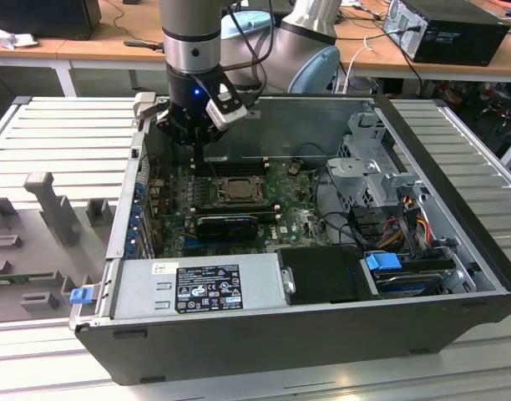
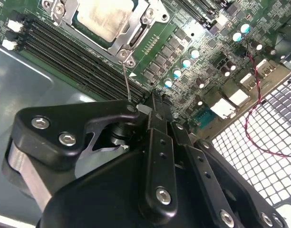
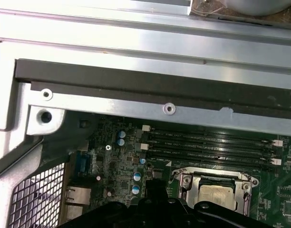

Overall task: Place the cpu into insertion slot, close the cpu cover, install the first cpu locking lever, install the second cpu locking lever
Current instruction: 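Install the first cpu locking lever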

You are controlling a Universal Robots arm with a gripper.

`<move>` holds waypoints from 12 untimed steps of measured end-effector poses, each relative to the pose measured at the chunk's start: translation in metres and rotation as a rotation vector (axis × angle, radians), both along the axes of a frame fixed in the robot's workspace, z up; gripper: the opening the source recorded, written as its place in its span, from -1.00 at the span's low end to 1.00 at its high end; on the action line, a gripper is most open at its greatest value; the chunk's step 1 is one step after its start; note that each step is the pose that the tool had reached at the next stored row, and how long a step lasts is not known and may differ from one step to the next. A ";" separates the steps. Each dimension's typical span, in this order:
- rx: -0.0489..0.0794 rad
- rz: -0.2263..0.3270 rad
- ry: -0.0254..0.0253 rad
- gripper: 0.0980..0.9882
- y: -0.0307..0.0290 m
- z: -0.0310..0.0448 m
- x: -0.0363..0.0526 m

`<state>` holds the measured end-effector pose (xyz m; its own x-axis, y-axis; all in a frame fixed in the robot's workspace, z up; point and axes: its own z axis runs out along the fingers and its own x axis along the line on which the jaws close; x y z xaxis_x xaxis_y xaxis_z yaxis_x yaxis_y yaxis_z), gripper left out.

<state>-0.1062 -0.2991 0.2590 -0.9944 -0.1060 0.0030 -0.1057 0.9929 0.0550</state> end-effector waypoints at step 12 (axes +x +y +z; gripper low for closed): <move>0.000 0.000 0.0000 -0.98 0.0013 -0.0004 0.0147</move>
<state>-0.0915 -0.2978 0.2586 -0.9944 -0.1059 0.0029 -0.1055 0.9929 0.0550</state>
